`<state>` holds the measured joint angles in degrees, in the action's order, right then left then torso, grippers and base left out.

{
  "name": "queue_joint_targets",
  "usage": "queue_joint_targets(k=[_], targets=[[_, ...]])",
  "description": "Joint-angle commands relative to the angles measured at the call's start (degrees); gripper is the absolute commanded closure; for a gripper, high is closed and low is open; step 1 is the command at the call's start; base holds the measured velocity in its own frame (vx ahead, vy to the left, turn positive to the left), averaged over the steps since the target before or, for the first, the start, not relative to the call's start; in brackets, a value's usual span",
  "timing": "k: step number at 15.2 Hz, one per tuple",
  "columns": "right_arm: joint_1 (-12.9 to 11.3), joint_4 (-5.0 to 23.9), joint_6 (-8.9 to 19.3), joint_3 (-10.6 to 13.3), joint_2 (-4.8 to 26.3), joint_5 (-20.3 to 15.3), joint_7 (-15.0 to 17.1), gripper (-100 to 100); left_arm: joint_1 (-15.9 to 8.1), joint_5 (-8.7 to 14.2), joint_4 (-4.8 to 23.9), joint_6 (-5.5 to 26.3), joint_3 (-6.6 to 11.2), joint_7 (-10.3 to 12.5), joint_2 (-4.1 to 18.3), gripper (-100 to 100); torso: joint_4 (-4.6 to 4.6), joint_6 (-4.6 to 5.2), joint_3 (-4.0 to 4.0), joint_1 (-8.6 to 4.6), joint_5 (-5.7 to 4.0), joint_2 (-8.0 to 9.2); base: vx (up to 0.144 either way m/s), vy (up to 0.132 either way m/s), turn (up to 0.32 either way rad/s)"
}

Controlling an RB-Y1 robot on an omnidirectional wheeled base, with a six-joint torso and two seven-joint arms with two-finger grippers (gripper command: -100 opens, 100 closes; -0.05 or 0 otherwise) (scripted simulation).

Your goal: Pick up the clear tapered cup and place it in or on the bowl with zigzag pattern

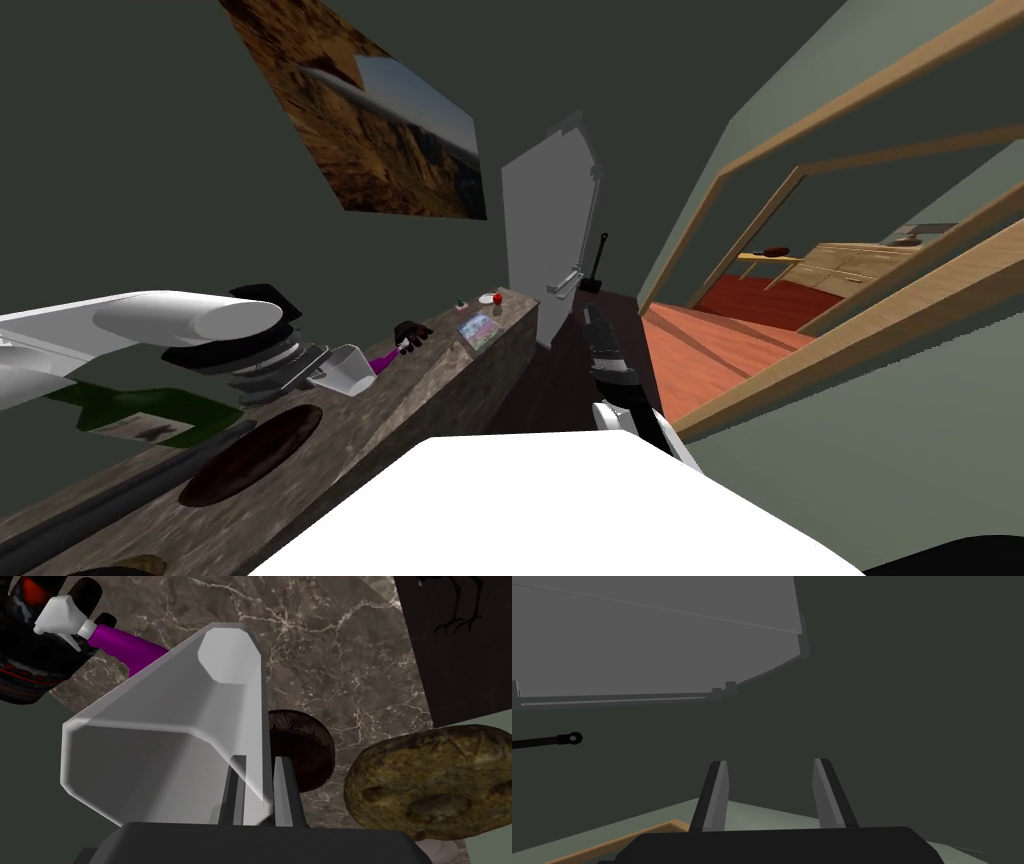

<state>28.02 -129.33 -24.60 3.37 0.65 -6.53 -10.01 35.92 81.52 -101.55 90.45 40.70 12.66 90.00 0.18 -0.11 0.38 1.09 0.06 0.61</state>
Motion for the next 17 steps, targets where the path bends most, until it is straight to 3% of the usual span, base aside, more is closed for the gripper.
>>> queue_joint_targets(k=[1, 12, 16, 17], targets=[[0.00, 0.00, 0.00, 0.00, 0.00, 0.00, 0.00, 0, -0.06, 1.45, 1.10, 1.78, 1.80, 0.31, 1.54, 100, 0.00, 0.00, 0.00, 0.00, 0.00, 0.00, -0.145, 0.218, -0.079], [0.00, 0.00, 0.00, 0.00, -0.01, 0.00, 0.00, 0, -0.74, 8.17, 6.99, 8.88, 9.11, 1.59, 9.05, 100, 0.07, -0.04, 0.07, -0.30, -0.07, 0.06, -0.147, 0.186, -0.059], [0.00, 0.00, 0.00, 0.01, -0.01, 0.00, 0.00, 0, -0.96, 9.88, 8.67, 10.69, 11.02, 1.92, 10.97, 100, 0.12, -0.03, 0.11, -0.43, -0.11, 0.10, -0.135, 0.163, -0.046], [0.00, 0.00, 0.00, 0.01, -0.01, 0.00, 0.00, 0, -0.90, 9.29, 8.08, 10.28, 10.49, 1.84, 10.33, 100, 0.12, -0.01, 0.09, -0.48, -0.14, 0.06, -0.060, 0.088, -0.027]])
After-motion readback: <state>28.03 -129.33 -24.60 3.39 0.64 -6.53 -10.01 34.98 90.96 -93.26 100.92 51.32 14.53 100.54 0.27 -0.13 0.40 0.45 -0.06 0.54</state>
